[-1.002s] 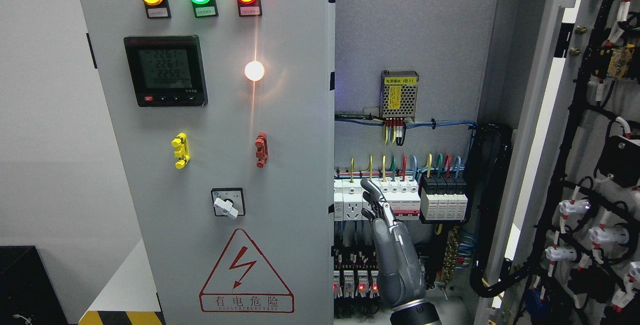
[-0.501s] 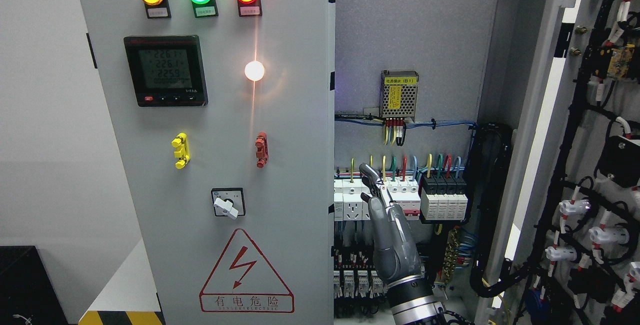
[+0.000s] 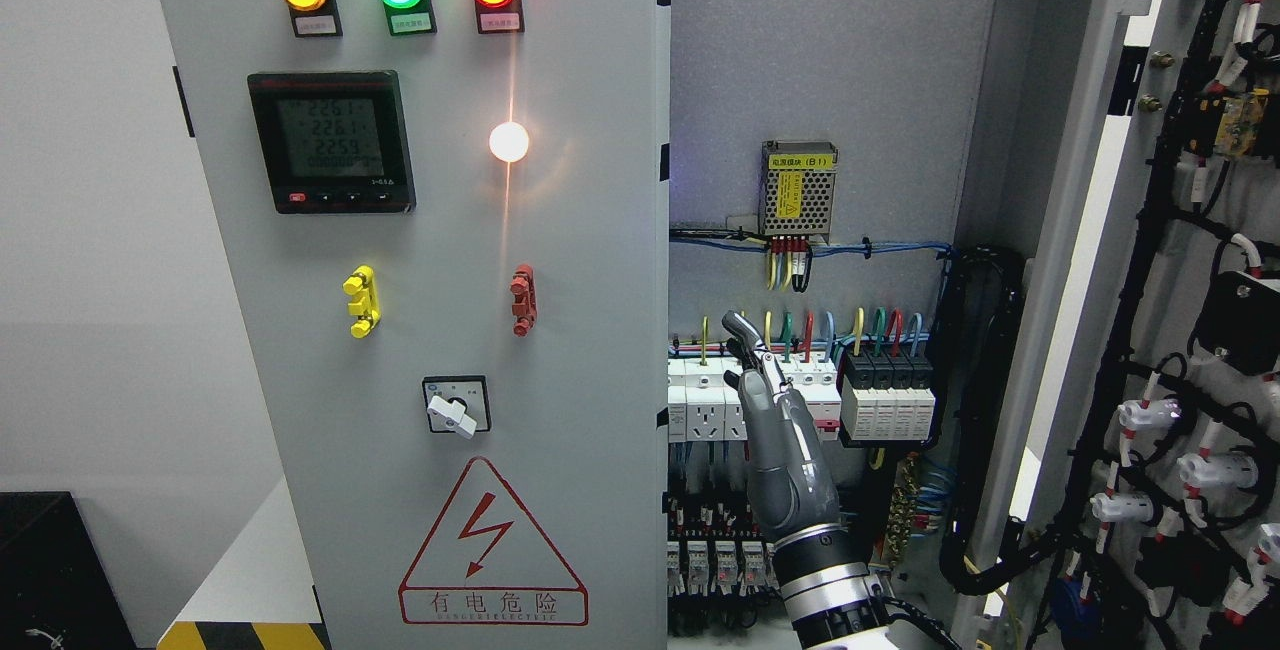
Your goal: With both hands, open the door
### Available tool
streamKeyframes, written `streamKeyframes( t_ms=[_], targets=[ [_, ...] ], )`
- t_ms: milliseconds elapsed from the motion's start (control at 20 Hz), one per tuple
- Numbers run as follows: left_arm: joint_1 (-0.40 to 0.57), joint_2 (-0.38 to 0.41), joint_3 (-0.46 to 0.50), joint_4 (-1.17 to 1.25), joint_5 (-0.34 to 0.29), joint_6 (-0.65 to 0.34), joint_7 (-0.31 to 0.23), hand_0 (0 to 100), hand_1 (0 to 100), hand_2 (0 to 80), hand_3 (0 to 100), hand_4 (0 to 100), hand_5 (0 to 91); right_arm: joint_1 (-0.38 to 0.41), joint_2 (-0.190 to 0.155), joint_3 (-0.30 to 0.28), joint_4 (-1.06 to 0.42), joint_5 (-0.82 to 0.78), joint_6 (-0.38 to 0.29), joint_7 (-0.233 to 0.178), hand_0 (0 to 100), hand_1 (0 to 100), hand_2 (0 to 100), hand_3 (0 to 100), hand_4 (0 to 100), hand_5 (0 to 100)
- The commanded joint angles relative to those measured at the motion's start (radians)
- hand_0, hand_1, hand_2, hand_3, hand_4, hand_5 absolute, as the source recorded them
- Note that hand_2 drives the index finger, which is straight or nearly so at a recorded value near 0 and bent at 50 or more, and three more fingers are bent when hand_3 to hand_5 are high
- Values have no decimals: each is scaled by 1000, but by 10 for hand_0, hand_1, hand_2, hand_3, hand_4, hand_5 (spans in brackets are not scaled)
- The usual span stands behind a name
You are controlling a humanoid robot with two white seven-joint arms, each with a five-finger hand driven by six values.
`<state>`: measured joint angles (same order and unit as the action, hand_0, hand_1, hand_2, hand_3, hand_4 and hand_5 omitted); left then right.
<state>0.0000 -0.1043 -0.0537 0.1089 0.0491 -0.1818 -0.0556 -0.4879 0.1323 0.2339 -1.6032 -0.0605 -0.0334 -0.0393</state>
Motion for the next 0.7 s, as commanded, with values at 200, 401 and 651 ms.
streamKeyframes(
  t_ms=[200,401,651],
  targets=[
    [-3,0,0,0,0,1,0,0,0,0,0,0,0,-26,3,-34,55,-39,7,105,193,0,0,0,0,0],
    [-3,0,0,0,0,-1,0,0,0,0,0,0,0,-53,1,-54,83,-39,7,117,193,0,0,0,0,0],
    [-3,0,0,0,0,-1,0,0,0,0,0,0,0,-76,-3,-56,109,-128,18,122,193,0,0,0,0,0]
  ],
)
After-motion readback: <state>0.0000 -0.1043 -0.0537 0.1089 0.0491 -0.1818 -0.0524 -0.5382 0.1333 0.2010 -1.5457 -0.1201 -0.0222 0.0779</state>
